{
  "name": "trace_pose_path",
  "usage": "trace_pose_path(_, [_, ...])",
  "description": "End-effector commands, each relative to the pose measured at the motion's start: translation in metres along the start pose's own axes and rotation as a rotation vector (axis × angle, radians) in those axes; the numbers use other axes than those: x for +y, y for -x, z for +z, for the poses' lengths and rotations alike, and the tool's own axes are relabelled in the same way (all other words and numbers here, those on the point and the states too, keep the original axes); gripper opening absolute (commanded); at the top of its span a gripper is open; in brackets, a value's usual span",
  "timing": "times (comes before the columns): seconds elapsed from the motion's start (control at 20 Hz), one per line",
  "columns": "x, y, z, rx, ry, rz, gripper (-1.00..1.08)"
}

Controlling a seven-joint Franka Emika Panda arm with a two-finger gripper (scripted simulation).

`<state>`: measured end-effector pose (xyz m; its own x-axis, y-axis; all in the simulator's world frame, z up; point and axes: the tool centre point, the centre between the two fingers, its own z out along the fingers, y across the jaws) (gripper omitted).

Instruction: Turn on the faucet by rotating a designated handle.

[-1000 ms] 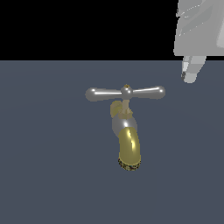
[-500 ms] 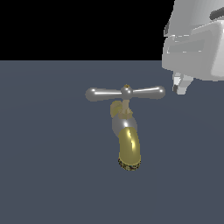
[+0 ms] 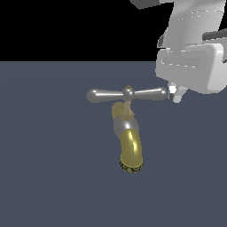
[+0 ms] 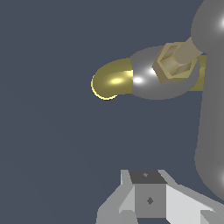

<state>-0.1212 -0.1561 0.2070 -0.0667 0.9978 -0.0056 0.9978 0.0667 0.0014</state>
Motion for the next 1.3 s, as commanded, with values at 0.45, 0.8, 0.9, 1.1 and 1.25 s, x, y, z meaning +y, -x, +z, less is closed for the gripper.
trace_pose_path(0.45, [0.008, -0.001, 0.010, 0.005, -0.001, -0.057, -1.00])
trace_pose_path(0.8, [0.010, -0.002, 0.009, 0.005, -0.001, -0.057, -1.00])
trace_pose_path(0.9, [0.015, -0.002, 0.009, 0.005, -0.001, -0.057, -1.00])
trace_pose_path(1.1, [0.024, -0.001, 0.009, 0.005, -0.001, -0.057, -1.00])
trace_pose_path(1.25, [0.031, -0.001, 0.010, 0.005, -0.001, -0.057, -1.00])
